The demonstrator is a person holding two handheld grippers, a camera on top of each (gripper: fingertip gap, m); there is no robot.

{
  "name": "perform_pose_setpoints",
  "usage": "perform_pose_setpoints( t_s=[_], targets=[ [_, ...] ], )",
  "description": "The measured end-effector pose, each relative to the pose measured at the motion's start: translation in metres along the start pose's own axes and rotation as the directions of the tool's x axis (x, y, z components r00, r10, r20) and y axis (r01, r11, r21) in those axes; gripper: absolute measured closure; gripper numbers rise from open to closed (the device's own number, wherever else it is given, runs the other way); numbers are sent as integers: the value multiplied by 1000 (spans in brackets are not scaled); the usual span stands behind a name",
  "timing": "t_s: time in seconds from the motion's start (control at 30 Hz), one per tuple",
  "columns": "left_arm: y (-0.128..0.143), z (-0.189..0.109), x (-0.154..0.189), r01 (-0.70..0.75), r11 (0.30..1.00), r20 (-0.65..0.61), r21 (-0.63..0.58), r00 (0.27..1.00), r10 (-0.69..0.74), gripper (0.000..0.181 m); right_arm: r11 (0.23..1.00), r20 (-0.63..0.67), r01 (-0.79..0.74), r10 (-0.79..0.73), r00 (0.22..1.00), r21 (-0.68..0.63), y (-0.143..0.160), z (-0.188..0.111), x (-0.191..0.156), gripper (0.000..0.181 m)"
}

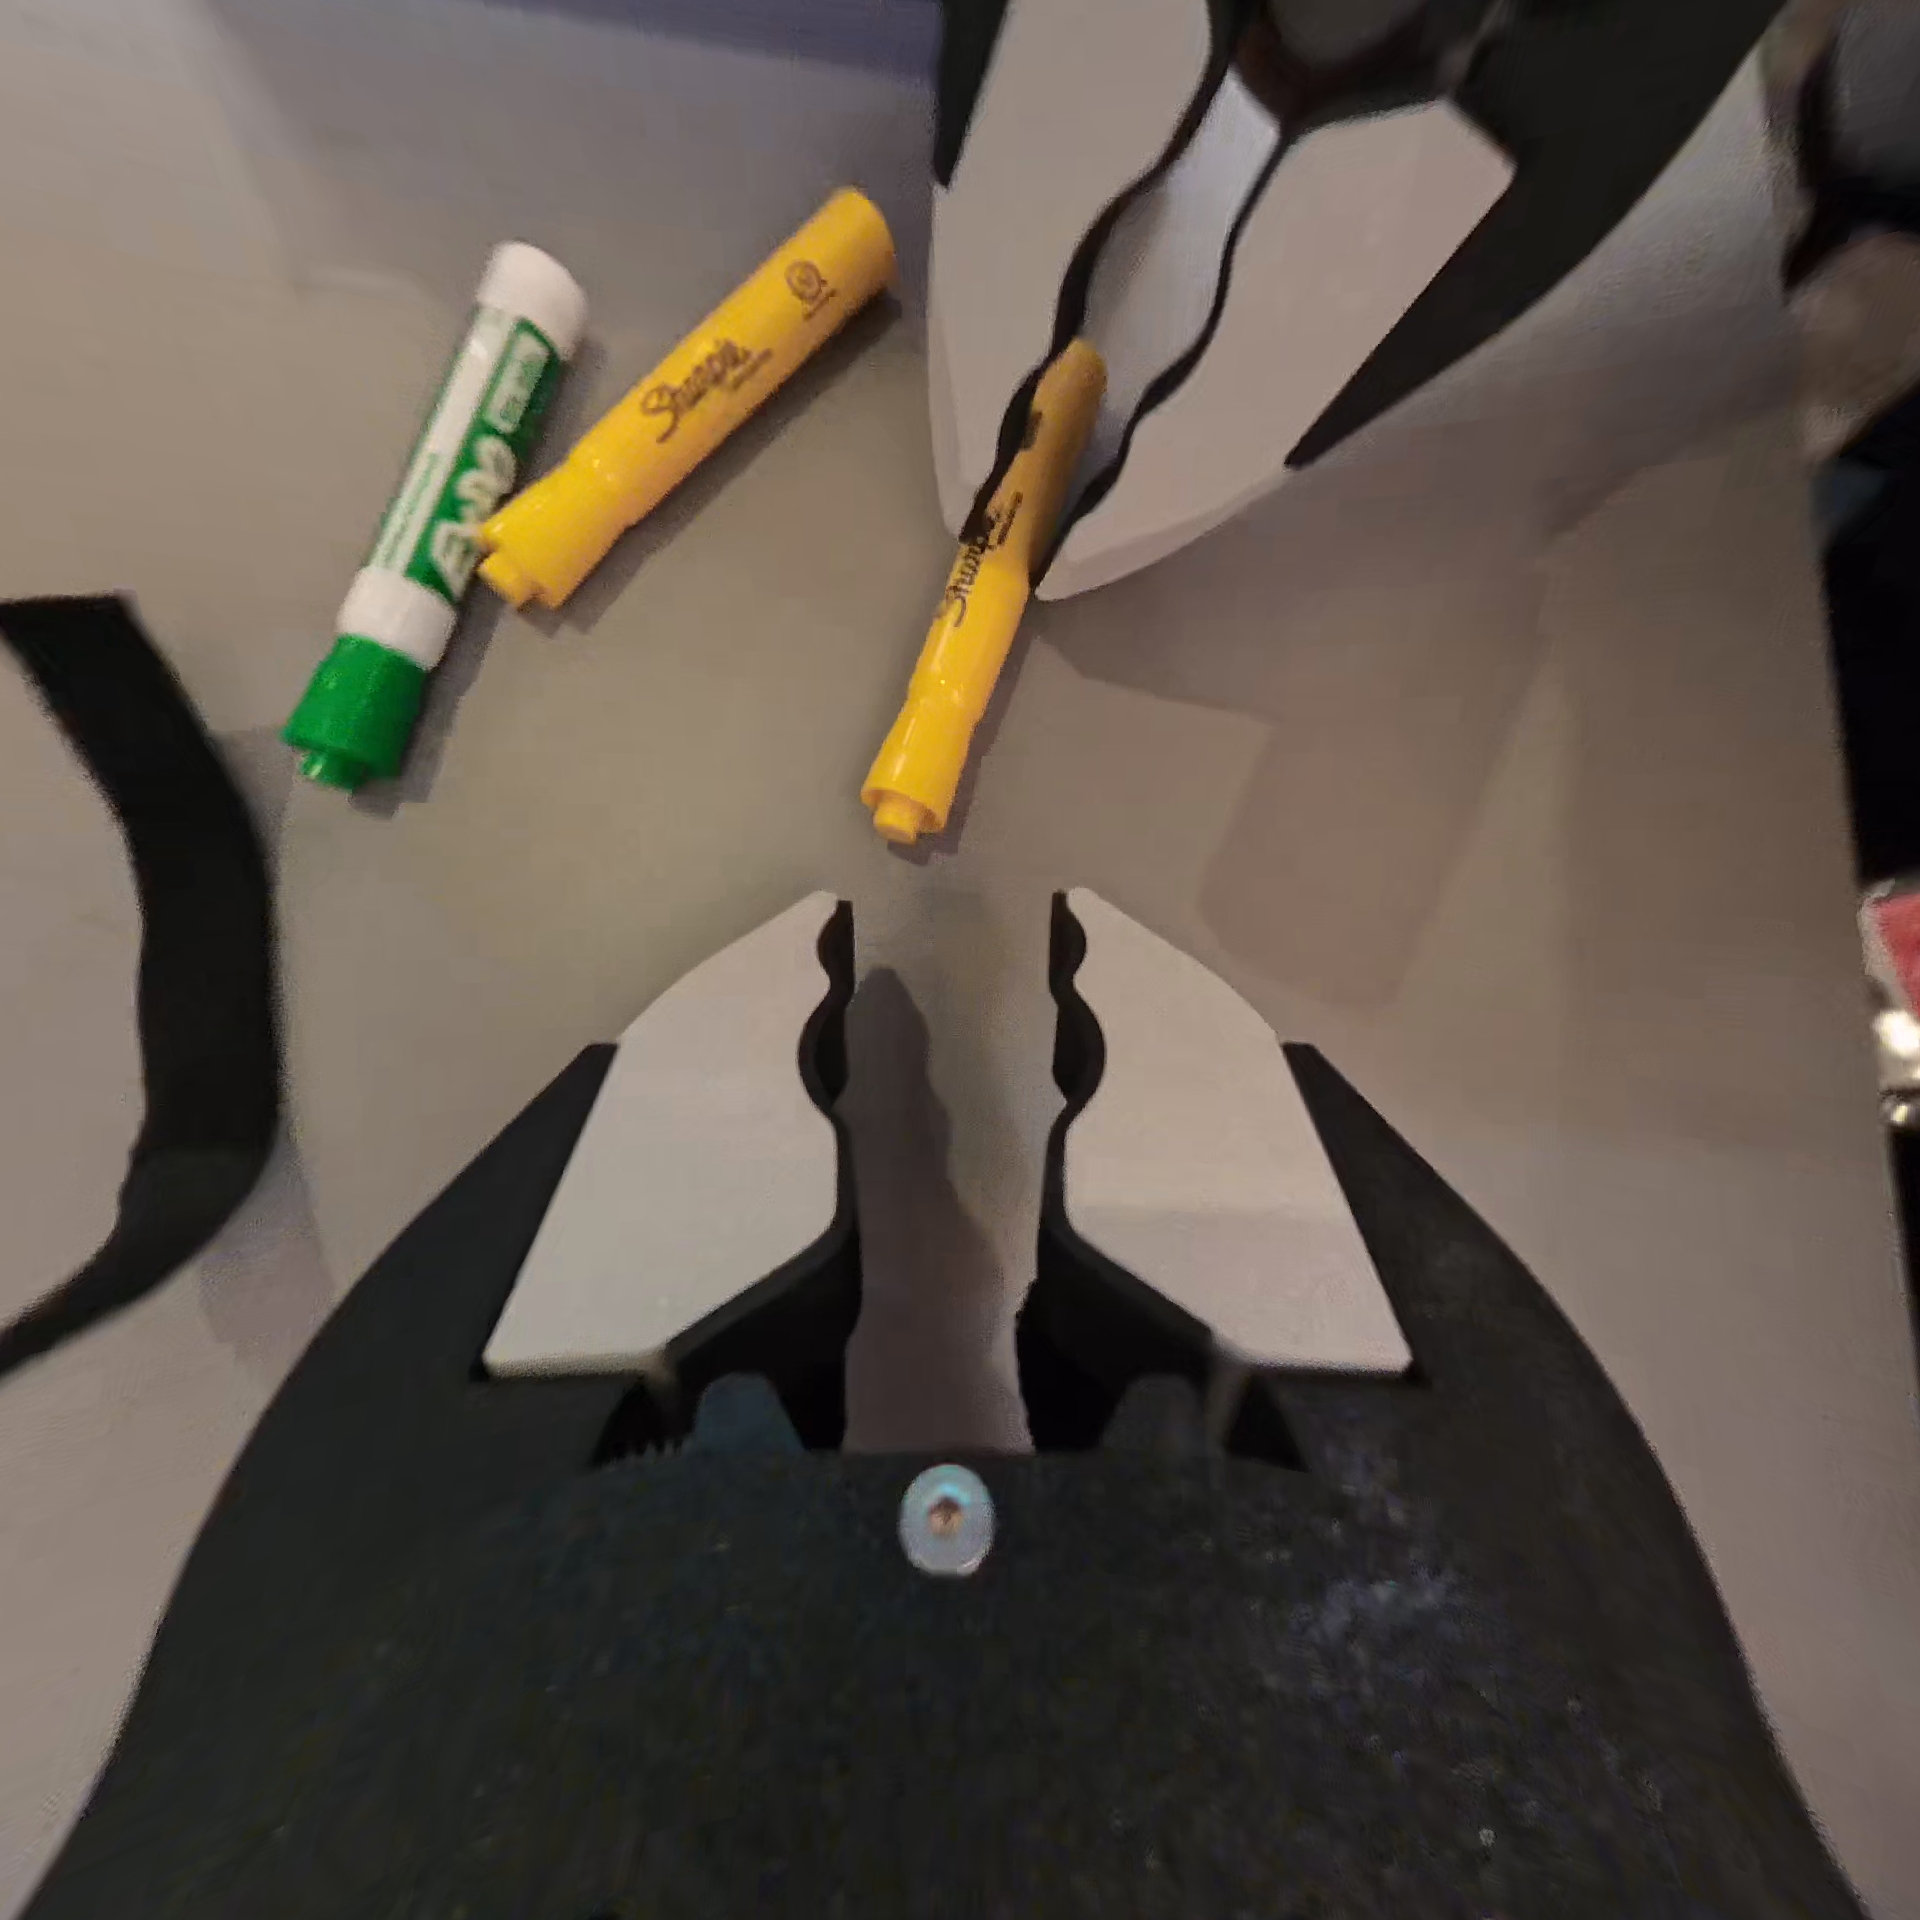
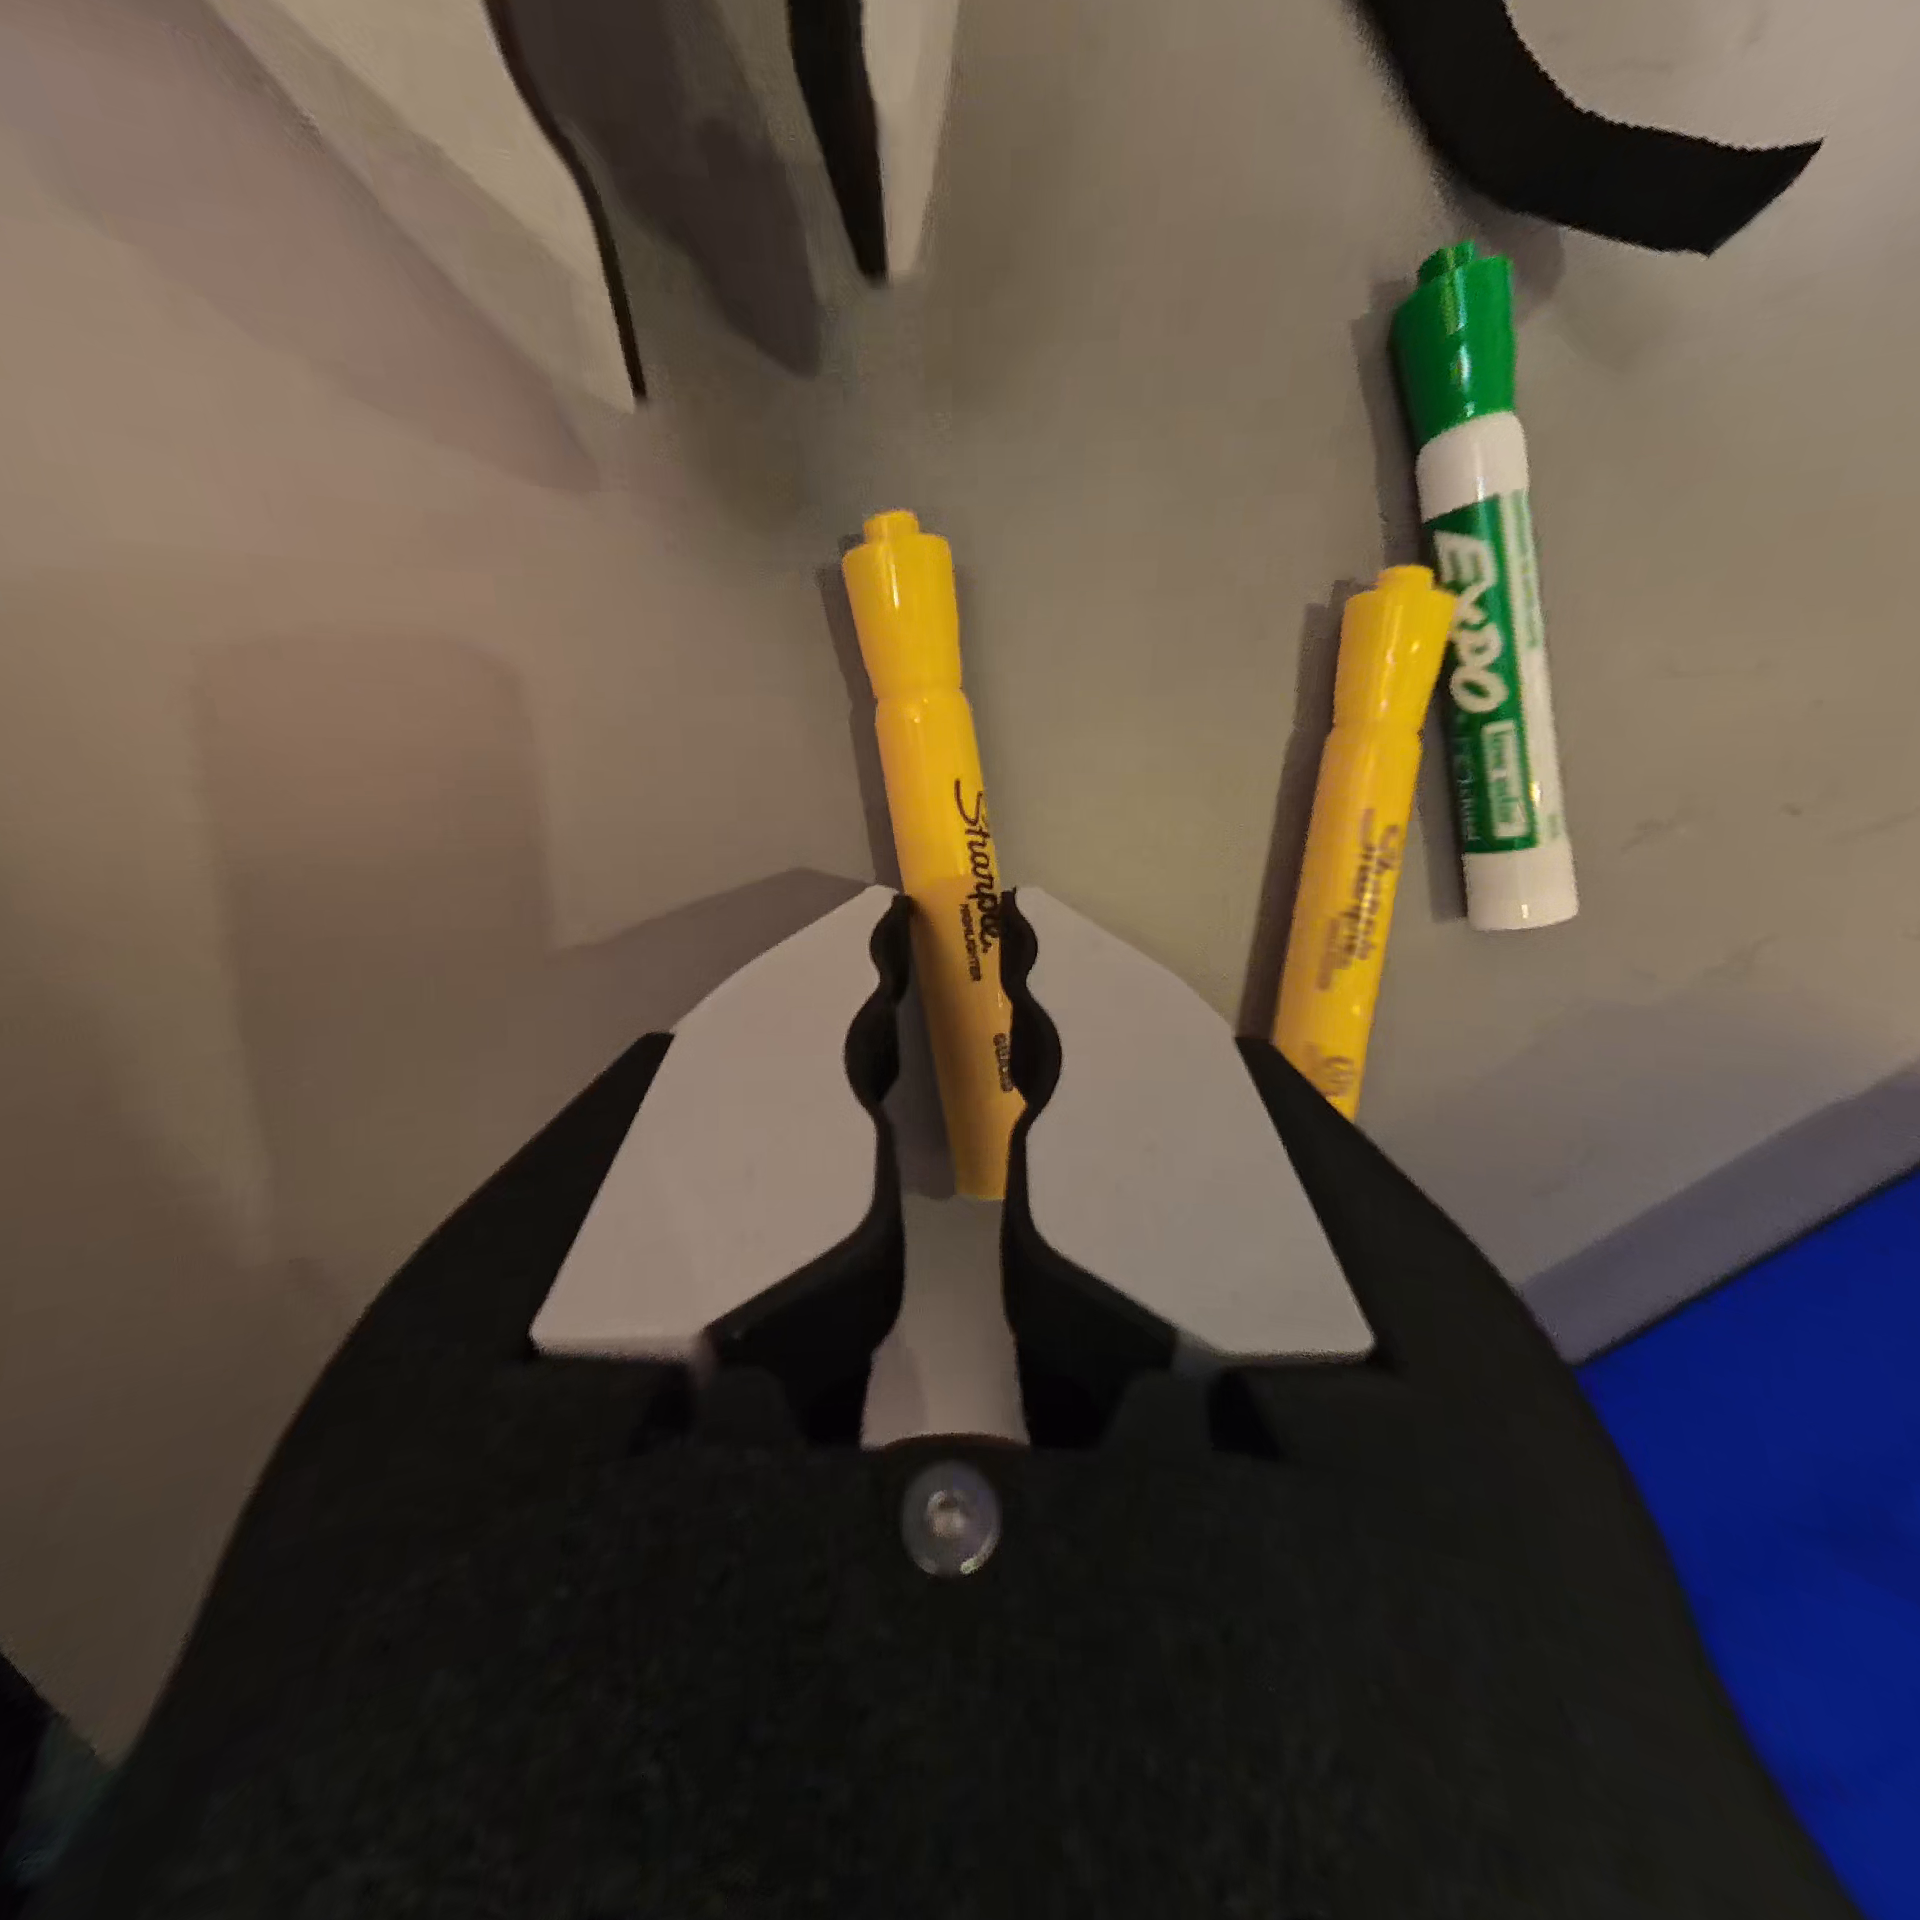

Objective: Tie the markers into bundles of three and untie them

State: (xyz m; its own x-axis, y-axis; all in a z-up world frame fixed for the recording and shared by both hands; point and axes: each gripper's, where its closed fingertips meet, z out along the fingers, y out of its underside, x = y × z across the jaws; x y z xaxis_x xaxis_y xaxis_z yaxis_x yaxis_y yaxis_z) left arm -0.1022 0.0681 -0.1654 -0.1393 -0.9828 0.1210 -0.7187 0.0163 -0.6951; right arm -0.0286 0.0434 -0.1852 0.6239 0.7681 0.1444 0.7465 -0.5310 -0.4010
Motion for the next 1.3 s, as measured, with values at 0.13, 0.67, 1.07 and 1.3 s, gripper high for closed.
perform_pose_setpoints(
  t_s=[0.13,0.67,1.07,1.3],
  targets=[
    [-7,-34,-8,159,960,177,232,963,-202,143,997,64,-53,50,997,54,-7,-6,-3,160],
    [25,-82,16,209,801,447,561,738,-505,110,985,-61,-105,114,992,137,-13,-23,57,138],
    [37,-70,19,172,881,551,440,723,-416,116,978,154,-171,189,970,-122,-2,11,58,148],
    [38,-50,31,188,917,527,353,769,-361,123,982,68,-99,112,991,-163,-6,19,62,158]
  ],
)
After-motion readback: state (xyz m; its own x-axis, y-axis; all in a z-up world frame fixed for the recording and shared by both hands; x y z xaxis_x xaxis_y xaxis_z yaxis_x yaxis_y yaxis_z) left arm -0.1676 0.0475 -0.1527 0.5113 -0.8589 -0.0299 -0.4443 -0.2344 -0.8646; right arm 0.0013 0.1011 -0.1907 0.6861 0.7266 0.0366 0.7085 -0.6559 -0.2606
